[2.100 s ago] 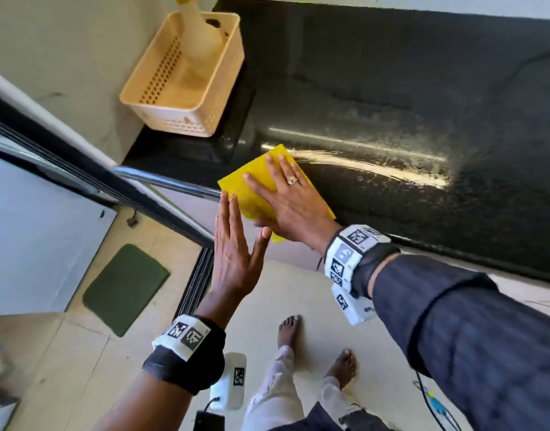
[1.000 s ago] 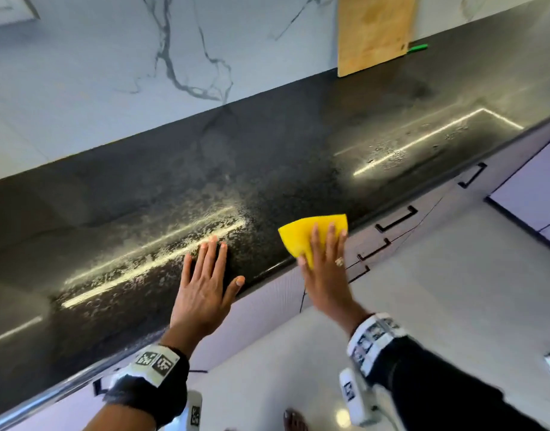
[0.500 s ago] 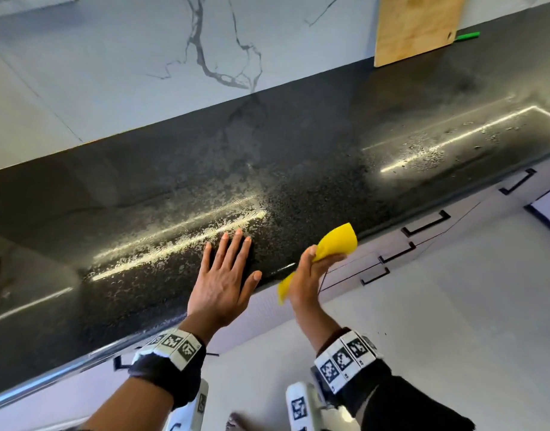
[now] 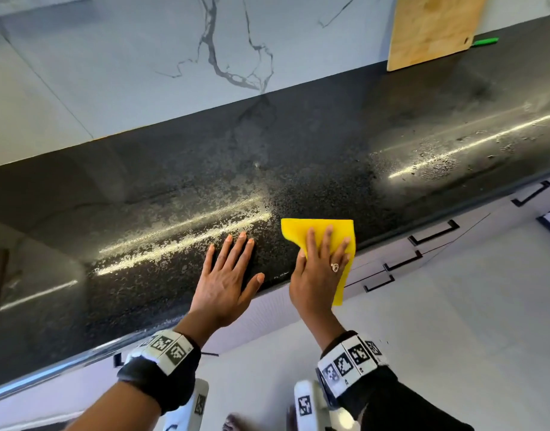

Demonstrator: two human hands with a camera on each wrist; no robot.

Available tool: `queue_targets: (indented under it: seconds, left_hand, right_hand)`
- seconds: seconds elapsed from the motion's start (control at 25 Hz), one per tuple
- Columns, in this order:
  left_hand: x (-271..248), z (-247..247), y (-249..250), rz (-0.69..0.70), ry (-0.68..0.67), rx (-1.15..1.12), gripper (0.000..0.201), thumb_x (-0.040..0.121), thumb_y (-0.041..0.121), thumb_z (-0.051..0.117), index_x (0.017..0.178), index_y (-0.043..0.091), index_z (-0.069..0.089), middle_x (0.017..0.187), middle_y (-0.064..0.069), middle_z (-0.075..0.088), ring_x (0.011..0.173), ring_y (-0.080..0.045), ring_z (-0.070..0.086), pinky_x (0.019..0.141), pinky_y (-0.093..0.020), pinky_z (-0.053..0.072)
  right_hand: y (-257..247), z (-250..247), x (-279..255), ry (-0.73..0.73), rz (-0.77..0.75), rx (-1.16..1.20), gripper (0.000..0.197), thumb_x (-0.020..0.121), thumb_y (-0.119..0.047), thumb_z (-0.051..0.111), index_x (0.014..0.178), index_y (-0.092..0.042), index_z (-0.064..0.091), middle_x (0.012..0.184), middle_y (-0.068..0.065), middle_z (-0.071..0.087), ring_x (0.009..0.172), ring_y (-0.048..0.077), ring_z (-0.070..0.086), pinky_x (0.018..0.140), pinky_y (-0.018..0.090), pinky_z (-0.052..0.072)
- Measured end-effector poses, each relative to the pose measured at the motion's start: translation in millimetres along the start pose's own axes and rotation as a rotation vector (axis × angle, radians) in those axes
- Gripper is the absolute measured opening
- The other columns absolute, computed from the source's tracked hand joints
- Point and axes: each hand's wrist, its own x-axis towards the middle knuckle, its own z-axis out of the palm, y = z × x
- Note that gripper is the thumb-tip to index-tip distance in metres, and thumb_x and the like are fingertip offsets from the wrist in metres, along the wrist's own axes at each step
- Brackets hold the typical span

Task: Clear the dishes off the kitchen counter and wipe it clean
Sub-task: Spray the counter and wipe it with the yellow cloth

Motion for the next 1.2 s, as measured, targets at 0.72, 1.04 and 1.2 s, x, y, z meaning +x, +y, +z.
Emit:
queue_targets:
  seconds: [0.72,1.04,1.2]
  left_hand:
    - [349,-82,-94,-0.378,-0.219,-0.354,0.102,0.077,0.03,0.069,0.157,0.028,0.006,0.164,-0.004,-0.011,0.15,-0.019,-0.015,0.12,-0.047,-0.01]
    - [381,-83,-104,-0.376,-0.457,-0.265,0.143,0.059,0.079,0.07,0.147,0.03,-0.032,0.15,-0.002,-0.044,0.139,-0.028,-0.039,0.113,-0.059,-0.02]
    - [387,-87,-103,-0.381,-0.52,-0.277,0.148,0.057,0.081,0.07,0.144,0.028,-0.037,0.147,-0.003,-0.048,0.137,-0.031,-0.041,0.112,-0.062,-0.019]
  right_hand:
    - [-62,83,315,-0.82,-0.465,-0.381,0.057,0.105,-0.039,0.024,0.155,-0.034,-0.005,0.162,-0.002,-0.019,0.148,0.03,-0.018,0.119,0.045,-0.007]
    - [-56,114,490,-0.687,-0.233,-0.395,0.056,0.106,-0.034,0.024,0.156,-0.024,0.002,0.163,0.008,-0.009,0.149,0.035,-0.009,0.12,0.045,-0.004]
    - [-91,138,495,-0.543,0.12,-0.272,0.062,0.103,-0.036,0.025,0.156,-0.018,0.002,0.163,0.014,-0.009,0.147,0.043,-0.012,0.118,0.054,-0.007]
